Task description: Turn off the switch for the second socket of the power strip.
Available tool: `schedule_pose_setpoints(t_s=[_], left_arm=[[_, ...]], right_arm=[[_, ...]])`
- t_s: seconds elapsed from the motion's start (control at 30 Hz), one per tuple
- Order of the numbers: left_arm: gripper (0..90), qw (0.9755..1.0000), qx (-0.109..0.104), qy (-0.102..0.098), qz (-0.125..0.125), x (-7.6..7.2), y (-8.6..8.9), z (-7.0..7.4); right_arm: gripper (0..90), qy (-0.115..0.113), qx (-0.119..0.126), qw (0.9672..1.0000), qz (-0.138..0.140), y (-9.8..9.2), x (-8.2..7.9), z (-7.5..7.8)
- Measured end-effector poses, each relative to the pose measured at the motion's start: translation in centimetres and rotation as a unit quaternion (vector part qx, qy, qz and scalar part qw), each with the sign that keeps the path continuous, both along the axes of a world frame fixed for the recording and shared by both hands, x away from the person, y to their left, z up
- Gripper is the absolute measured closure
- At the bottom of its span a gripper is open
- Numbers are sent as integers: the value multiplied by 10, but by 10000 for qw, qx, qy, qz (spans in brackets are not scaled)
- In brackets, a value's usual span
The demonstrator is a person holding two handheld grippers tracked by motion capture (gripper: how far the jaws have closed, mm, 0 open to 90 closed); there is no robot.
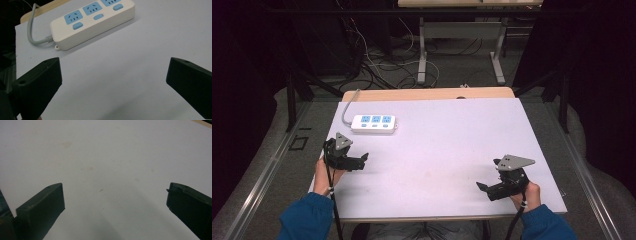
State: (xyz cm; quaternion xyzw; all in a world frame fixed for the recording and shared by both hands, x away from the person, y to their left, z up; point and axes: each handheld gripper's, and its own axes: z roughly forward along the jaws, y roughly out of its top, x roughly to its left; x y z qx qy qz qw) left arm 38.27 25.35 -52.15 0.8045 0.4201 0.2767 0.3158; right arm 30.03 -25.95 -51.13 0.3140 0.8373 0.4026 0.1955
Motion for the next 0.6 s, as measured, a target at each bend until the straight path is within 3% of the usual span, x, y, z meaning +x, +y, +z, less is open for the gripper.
schedule_pose_setpoints(t_s=[0.23,0.27,0.47,0.57,0.6], left_arm=[[1,9999,105,23,-33,9,-3,-3],[1,9999,92,91,-45,11,-3,-3],[1,10000,-43,40,-1,19,-4,1],[1,10000,17,88,-28,24,-3,3],[1,9999,-67,91,18,25,-4,3]], right_arm=[[11,3,6,10000,-6,0,0,0],[11,3,6,10000,-5,0,0,0],[11,14,9,10000,-25,0,-1,0],[12,-3,5,10000,-40,0,0,0],[12,22,20,10000,-52,0,-1,0]])
